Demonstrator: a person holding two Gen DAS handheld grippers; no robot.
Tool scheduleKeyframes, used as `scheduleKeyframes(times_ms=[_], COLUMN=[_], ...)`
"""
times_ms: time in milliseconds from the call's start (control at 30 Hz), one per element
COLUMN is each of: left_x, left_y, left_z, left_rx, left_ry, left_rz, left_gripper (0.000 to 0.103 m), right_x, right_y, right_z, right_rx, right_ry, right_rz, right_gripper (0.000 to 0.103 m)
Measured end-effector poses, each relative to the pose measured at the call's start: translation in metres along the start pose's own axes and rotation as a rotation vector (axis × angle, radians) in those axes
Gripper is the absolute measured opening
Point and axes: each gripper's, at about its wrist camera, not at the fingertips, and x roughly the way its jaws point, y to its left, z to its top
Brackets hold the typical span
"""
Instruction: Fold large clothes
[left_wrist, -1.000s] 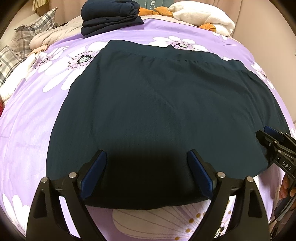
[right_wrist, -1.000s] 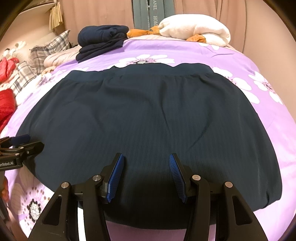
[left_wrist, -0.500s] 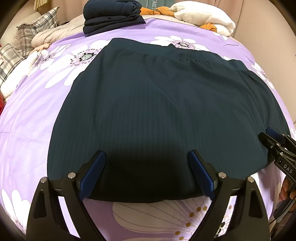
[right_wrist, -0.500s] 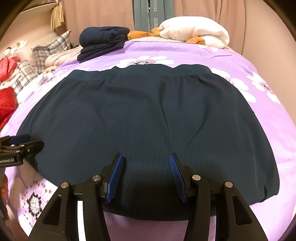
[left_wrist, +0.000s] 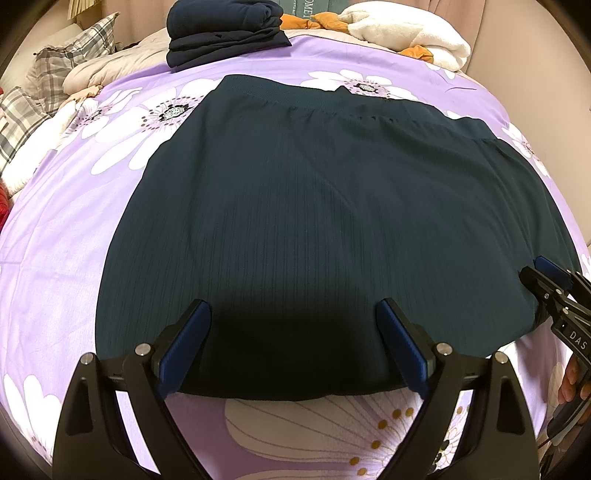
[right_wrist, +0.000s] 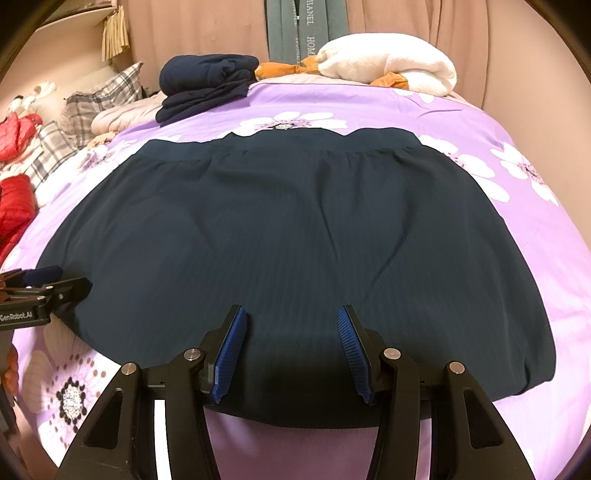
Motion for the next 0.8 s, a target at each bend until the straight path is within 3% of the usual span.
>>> scheduleKeyframes(times_ms=[800], left_x=[-0.0018], left_y=[0.0009], left_z=[-0.0048], left_rx=[-0.002], left_ry=[0.002], left_rz=[0.000], left_gripper=[0.092], right_x=[-0.0096], right_y=[0.0013], right_z=[-0.0061], right_rx=[0.011], right_ry=[0.000], right_rz=[0.011], right_gripper=[0.051])
